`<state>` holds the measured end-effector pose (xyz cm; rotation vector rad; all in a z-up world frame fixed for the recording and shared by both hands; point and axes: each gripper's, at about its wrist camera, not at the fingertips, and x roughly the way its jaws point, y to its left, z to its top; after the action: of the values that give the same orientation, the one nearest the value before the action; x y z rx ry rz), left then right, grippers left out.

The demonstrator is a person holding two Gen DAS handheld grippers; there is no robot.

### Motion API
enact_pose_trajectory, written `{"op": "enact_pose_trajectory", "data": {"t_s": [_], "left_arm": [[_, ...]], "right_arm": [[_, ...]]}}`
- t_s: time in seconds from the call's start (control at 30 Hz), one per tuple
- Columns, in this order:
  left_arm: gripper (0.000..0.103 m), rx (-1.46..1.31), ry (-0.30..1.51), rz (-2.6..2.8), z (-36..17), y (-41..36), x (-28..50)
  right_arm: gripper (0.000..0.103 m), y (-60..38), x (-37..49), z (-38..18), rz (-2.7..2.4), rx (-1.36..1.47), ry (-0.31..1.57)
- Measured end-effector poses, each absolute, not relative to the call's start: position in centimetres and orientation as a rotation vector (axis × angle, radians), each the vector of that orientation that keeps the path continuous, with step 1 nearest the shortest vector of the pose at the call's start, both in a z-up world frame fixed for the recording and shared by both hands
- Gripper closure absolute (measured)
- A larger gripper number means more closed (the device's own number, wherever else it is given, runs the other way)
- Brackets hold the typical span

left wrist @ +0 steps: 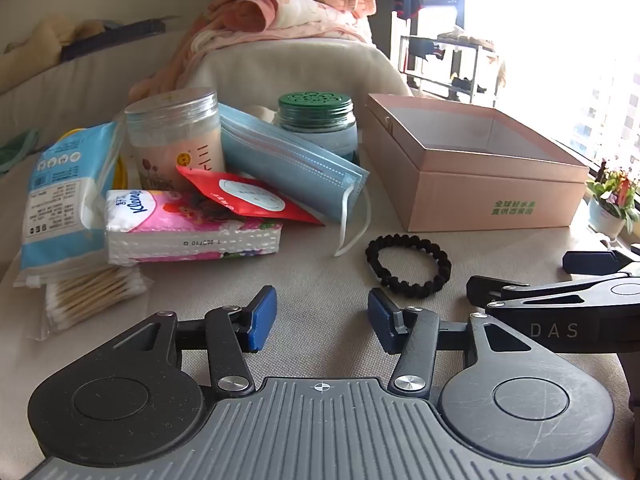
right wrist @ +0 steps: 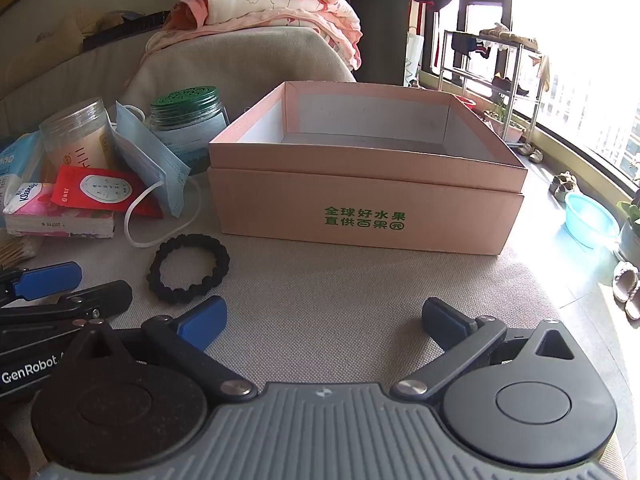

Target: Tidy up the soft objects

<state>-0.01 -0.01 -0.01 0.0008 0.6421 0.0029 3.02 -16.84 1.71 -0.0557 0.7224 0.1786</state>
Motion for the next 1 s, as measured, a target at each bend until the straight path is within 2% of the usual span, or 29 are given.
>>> {"op": "enact_pose_trajectory", "data": {"t_s": [1.0], "left_arm": [[0.048,-0.008,0.643,0.0,0.1,-0.17,-0.05]], "right_arm": [[0.0,-16.82,3.03,1.7,0.178,-0.056,0.722]]}}
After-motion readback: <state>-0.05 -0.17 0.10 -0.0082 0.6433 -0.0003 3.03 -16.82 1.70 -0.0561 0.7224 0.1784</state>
